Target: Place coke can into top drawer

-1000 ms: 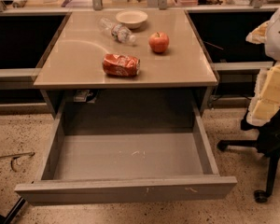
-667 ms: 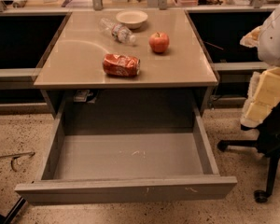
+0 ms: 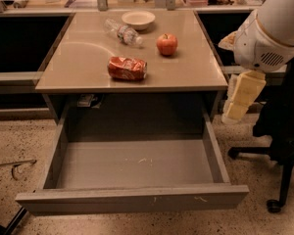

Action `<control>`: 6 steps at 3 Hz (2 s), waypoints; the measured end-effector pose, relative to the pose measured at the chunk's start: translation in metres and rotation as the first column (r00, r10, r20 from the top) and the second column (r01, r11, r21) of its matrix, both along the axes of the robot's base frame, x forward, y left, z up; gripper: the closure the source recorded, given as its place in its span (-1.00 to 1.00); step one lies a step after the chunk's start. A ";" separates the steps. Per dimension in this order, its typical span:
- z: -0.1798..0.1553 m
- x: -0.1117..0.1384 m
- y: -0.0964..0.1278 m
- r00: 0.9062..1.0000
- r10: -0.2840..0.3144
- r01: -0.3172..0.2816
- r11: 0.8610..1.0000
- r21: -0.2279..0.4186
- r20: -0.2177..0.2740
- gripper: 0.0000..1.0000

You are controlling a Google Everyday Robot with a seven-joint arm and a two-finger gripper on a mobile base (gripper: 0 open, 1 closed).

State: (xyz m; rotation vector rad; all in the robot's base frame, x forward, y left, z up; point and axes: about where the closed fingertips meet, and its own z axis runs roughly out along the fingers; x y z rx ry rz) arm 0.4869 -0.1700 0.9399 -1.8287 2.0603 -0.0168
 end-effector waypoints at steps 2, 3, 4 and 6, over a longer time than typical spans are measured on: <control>-0.023 0.065 0.060 0.981 0.184 -0.188 0.980 0.068 0.061 -1.00; -0.036 0.118 0.116 0.945 0.310 -0.322 0.937 0.137 0.102 -1.00; -0.036 0.118 0.116 0.945 0.310 -0.322 0.937 0.137 0.102 -1.00; -0.056 0.186 0.176 0.911 0.409 -0.413 0.904 0.112 0.056 -1.00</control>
Offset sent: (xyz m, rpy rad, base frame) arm 0.1382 0.1193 -0.0436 0.1414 -0.0986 0.3685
